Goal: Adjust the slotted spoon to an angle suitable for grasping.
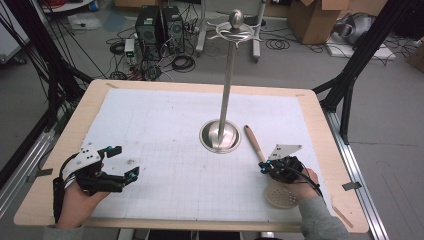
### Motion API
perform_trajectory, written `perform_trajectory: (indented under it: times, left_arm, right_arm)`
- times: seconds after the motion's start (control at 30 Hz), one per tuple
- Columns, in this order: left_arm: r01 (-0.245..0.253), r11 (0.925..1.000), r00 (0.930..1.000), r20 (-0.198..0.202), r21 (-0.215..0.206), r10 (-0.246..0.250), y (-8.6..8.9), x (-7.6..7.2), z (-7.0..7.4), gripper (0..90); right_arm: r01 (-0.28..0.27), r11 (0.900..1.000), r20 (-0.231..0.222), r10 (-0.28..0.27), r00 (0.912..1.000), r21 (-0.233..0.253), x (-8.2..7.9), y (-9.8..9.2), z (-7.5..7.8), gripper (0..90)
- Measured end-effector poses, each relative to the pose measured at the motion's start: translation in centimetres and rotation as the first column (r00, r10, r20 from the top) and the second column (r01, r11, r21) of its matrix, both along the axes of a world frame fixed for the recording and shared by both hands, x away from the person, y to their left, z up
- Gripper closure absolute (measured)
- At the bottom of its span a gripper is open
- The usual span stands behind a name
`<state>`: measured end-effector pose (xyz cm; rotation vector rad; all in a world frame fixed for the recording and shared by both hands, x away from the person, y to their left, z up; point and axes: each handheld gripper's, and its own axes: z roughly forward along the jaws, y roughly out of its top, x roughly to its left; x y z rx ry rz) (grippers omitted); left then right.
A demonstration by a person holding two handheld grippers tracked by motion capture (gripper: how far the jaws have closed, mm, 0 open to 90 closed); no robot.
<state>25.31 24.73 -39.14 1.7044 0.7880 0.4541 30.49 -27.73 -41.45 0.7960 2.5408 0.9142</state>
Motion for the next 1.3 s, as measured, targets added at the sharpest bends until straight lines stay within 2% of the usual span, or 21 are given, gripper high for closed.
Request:
perform_trajectory:
  times: [0.47, 0.63, 0.77, 0.9, 1.0, 1.3]
  left_arm:
    - [0.004, 1.0, 1.0, -0.004, 0.005, -0.004, -0.1, 0.1, -0.1, 2.7]
    - [0.009, 0.9999, 0.9999, -0.007, 0.006, -0.009, -0.3, 0.1, -0.1, 2.7]
    - [0.008, 1.0, 1.0, -0.006, 0.002, -0.008, -0.2, 0.1, -0.1, 2.7]
    - [0.006, 1.0, 1.0, -0.007, 0.003, -0.006, -0.2, 0.2, -0.1, 2.7]
    - [0.007, 1.0, 0.9999, -0.007, 0.001, -0.007, -0.3, 0.2, -0.1, 2.7]
    - [0.008, 1.0, 0.9999, -0.008, 0.002, -0.008, -0.2, 0.2, -0.1, 2.7]
  right_arm:
    - [0.018, 1.0, -0.012, -0.017, 0.9998, 0.017, 0.2, 0.7, 0.9, 90.0]
    - [0.02, 1.0, -0.046, -0.021, 0.9987, -0.006, 0.6, 1.2, 0.5, 90.0]
    - [0.022, 0.997, -0.093, -0.03, 0.9952, -0.077, 0.9, 1.3, -0.2, 90.0]
    - [0.013, 0.996, -0.114, -0.023, 0.9932, -0.089, 0.8, 1.1, -0.4, 90.0]
    - [0.013, 0.993, -0.127, -0.028, 0.9915, -0.117, 0.7, 0.9, -0.5, 90.0]
    - [-0.01, 0.995, -0.146, -0.005, 0.9893, -0.1, 0.5, -0.7, -0.7, 90.0]
